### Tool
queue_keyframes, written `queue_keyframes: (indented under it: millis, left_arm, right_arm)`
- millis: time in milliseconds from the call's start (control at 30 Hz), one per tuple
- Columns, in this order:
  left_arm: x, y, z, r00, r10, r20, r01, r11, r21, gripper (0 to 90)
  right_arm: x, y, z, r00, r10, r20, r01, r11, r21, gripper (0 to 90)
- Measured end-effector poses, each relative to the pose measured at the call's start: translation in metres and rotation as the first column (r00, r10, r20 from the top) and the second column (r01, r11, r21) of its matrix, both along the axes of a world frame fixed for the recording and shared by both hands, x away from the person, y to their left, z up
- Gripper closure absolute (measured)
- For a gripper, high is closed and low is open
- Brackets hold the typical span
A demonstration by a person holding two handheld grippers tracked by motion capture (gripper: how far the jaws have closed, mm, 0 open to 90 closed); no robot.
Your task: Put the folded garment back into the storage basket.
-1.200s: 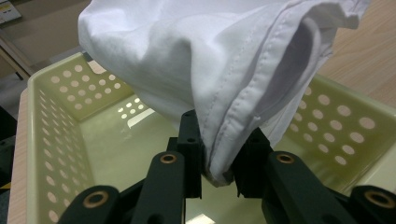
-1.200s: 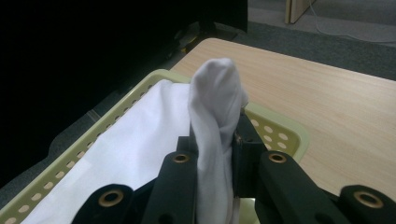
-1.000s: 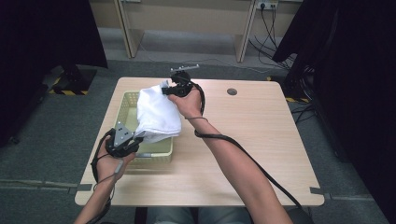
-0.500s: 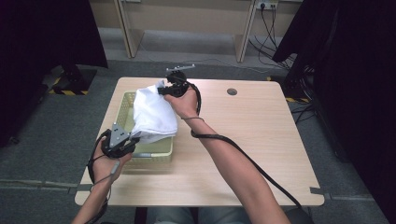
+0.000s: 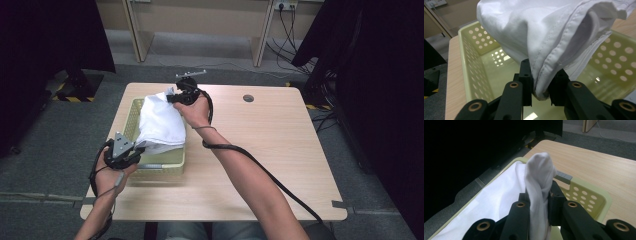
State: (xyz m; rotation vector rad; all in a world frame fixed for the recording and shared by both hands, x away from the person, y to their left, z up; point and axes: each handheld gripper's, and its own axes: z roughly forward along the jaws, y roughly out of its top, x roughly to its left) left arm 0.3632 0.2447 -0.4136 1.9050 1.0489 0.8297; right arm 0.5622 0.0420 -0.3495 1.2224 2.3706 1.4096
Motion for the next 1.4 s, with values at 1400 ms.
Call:
queue_keyframes:
  millis: [1400]
  left_arm:
    - [0.001, 0.015, -0.004, 0.9990, 0.042, -0.013, -0.042, 0.9991, 0.005, 74.6]
  right_arm:
    - [-0.002, 0.015, -0.003, 0.9998, 0.017, -0.007, -0.017, 0.9998, 0.000, 81.4]
